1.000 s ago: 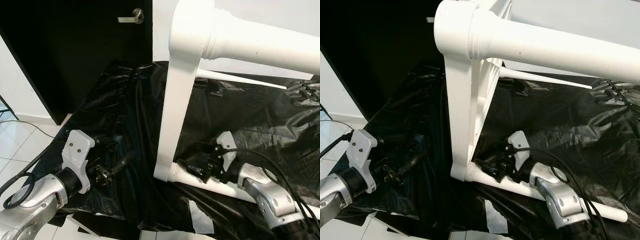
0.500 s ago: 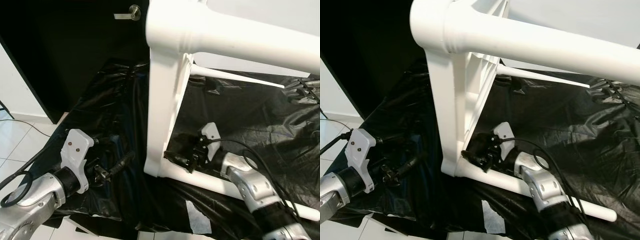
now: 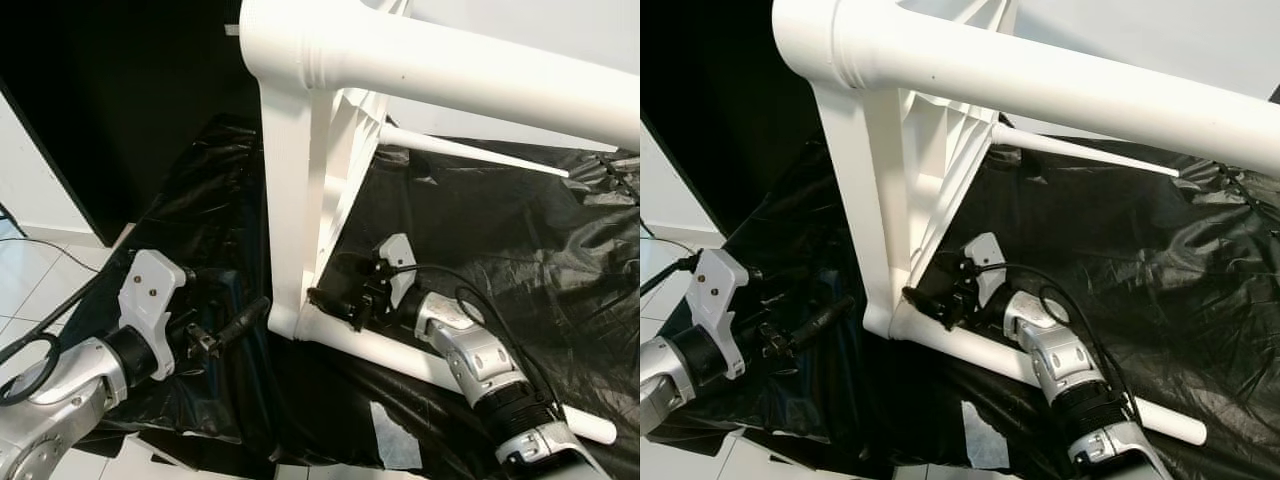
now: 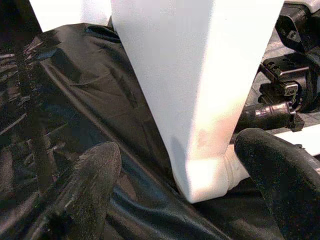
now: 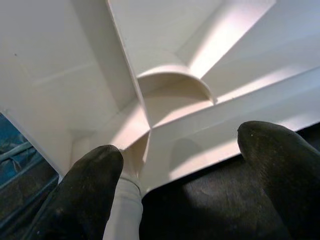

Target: Building children table

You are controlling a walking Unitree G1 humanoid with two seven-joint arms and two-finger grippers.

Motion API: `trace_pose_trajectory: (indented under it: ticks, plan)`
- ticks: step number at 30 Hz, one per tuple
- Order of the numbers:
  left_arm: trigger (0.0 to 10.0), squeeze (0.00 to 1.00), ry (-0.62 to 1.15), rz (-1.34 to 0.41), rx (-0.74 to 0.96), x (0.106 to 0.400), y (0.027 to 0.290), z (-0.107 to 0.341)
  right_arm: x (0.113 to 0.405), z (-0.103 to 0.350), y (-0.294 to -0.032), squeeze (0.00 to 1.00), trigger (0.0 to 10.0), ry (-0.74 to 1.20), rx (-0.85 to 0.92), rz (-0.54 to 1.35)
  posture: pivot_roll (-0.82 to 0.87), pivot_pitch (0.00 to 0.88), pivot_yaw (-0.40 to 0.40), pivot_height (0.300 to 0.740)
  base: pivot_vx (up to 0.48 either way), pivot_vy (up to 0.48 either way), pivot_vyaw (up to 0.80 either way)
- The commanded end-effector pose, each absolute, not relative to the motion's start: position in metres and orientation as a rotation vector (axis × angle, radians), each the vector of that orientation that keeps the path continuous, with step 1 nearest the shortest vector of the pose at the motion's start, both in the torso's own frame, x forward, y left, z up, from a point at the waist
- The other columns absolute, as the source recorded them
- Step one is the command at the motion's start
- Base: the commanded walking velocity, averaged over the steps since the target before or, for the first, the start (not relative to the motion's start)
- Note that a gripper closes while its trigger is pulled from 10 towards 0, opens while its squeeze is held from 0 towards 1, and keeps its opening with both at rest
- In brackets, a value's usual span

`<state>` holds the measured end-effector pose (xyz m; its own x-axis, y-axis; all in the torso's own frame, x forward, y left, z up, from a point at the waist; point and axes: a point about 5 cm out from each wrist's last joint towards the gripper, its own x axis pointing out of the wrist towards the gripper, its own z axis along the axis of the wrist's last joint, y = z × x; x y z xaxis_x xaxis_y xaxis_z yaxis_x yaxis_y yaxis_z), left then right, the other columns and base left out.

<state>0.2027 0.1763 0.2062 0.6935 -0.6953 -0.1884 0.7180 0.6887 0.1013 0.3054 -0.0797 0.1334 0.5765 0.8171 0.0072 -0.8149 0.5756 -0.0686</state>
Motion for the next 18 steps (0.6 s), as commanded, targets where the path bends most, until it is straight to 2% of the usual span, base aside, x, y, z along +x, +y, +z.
trace_pose_trajectory:
  ticks: [1, 5, 6, 9, 10, 11, 12, 16, 18]
  plan:
    - [10.0, 0.00, 0.130, -0.899, 0.178, 0.201, 0.174, 0.207, 0.300, 0.136, -0.079, 0.00, 10.0, -0.064, -0.066, 0.964, 0.10, 0.049, -0.049, 0.740, 0.000, 0.000, 0.00]
    - [10.0, 0.00, 0.117, -0.879, 0.174, 0.203, 0.174, 0.208, 0.295, 0.138, -0.087, 0.00, 10.0, -0.081, -0.069, 0.953, 0.10, 0.047, -0.050, 0.740, 0.000, 0.000, 0.00]
    - [10.0, 0.00, 0.093, -0.866, 0.165, 0.204, 0.172, 0.210, 0.287, 0.141, -0.098, 0.00, 10.0, -0.086, -0.078, 0.935, 0.10, 0.039, -0.054, 0.740, 0.000, 0.000, 0.00]
    - [10.0, 0.00, 0.085, -0.865, 0.144, 0.204, 0.171, 0.210, 0.282, 0.142, -0.105, 0.00, 10.0, -0.083, -0.081, 0.925, 0.09, 0.033, -0.057, 0.740, 0.000, 0.000, 0.00]
    - [10.0, 0.36, 0.077, -0.868, 0.127, 0.204, 0.170, 0.211, 0.278, 0.142, -0.112, 0.00, 10.0, -0.080, -0.084, 0.914, 0.09, 0.030, -0.058, 0.740, 0.000, 0.000, 0.00]
    - [10.0, 0.36, 0.077, -0.868, 0.127, 0.204, 0.170, 0.211, 0.278, 0.142, -0.112, 0.00, 10.0, -0.080, -0.084, 0.914, 0.09, 0.030, -0.058, 0.740, 0.000, 0.000, 0.00]
    - [10.0, 1.00, 0.066, -0.872, 0.100, 0.204, 0.168, 0.212, 0.273, 0.143, -0.120, 0.00, 10.0, -0.078, -0.087, 0.896, 0.08, 0.026, -0.058, 0.740, 0.000, 0.000, 0.00]
    - [10.0, 1.00, 0.026, -0.871, 0.045, 0.204, 0.160, 0.216, 0.265, 0.146, -0.140, 0.00, 10.0, -0.066, -0.093, 0.841, 0.07, 0.023, -0.062, 0.740, 0.000, 0.000, 0.00]
    - [10.0, 1.00, 0.026, -0.871, 0.045, 0.204, 0.160, 0.216, 0.265, 0.146, -0.140, 0.00, 10.0, -0.066, -0.093, 0.841, 0.07, 0.023, -0.062, 0.740, 0.000, 0.000, 0.00]
